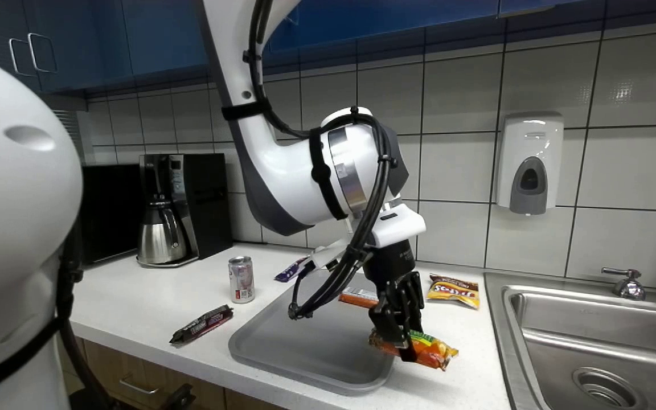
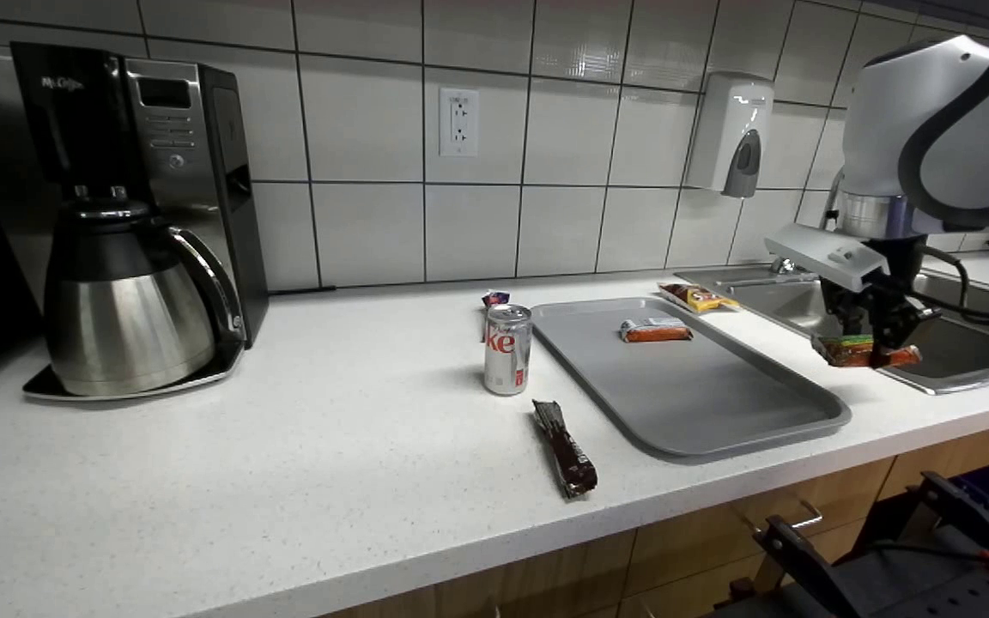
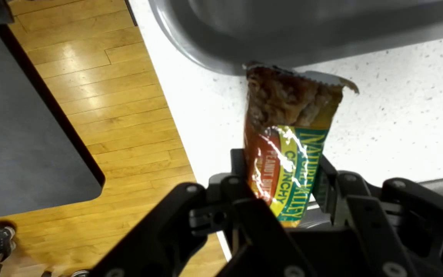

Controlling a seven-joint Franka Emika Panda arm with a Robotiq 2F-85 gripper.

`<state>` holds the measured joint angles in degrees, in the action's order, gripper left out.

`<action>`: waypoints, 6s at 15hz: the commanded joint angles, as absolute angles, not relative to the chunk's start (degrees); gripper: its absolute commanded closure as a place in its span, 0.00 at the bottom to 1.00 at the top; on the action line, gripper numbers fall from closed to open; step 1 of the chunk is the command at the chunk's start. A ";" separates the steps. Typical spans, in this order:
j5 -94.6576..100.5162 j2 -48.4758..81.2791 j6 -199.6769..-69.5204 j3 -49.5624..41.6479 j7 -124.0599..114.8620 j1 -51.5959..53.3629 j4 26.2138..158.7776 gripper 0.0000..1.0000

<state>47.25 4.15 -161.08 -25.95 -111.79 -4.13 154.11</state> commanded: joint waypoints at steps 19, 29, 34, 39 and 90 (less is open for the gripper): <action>43.17 18.18 -169.44 -24.22 -100.21 -12.83 145.16 0.82; 30.89 20.33 -169.85 -27.86 -90.34 -7.59 144.18 0.00; 26.01 19.00 -169.39 -31.03 -85.86 -3.02 144.84 0.00; 24.50 17.44 -168.92 -33.54 -84.93 1.96 145.71 0.00; 3.76 30.88 -164.58 -18.98 -94.51 12.84 125.32 0.00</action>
